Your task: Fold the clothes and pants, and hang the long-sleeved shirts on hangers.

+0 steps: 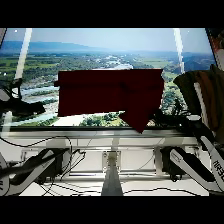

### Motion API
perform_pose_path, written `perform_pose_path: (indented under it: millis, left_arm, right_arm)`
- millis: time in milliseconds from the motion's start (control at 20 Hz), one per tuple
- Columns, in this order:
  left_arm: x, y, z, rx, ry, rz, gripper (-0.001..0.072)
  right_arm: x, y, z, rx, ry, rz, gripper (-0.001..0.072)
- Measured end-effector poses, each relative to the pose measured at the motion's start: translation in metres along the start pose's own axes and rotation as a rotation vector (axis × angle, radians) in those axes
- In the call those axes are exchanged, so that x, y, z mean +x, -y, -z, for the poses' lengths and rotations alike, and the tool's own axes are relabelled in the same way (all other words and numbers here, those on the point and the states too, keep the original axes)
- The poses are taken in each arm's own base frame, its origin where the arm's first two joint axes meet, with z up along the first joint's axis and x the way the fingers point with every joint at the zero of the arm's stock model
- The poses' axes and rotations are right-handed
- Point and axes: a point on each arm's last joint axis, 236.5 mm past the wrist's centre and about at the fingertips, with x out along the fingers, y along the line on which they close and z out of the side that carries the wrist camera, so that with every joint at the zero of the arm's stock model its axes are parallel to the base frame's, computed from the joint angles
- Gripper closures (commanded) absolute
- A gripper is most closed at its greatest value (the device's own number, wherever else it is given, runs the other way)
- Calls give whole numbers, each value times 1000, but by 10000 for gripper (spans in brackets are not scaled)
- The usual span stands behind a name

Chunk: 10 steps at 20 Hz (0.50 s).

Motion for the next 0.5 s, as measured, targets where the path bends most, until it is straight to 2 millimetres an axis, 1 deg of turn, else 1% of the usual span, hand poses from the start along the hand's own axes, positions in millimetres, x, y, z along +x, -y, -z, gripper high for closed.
perform_pose_path:
  millis: [100, 250, 350, 450, 500]
  left_arm:
    - [16, 8, 16, -10, -36, 52, 131]
    - [36, 18, 29, -27, -68, 115, 131]
    - [47, 31, 31, -32, -78, 178, 131]
    - [55, 45, 28, -38, -75, 251, 131]
    - [58, 52, 25, -46, -67, 284, 151]
  right_arm:
    - [1, -2, -3, -46, 2, -12, 698]
    - [-1, -8, -12, -123, 13, -17, 698]
    - [-3, -12, -20, -158, 26, -20, 698]
    - [-6, -20, -24, -177, 30, -38, 698]
    - [-7, -23, -24, -186, 27, -44, 698]
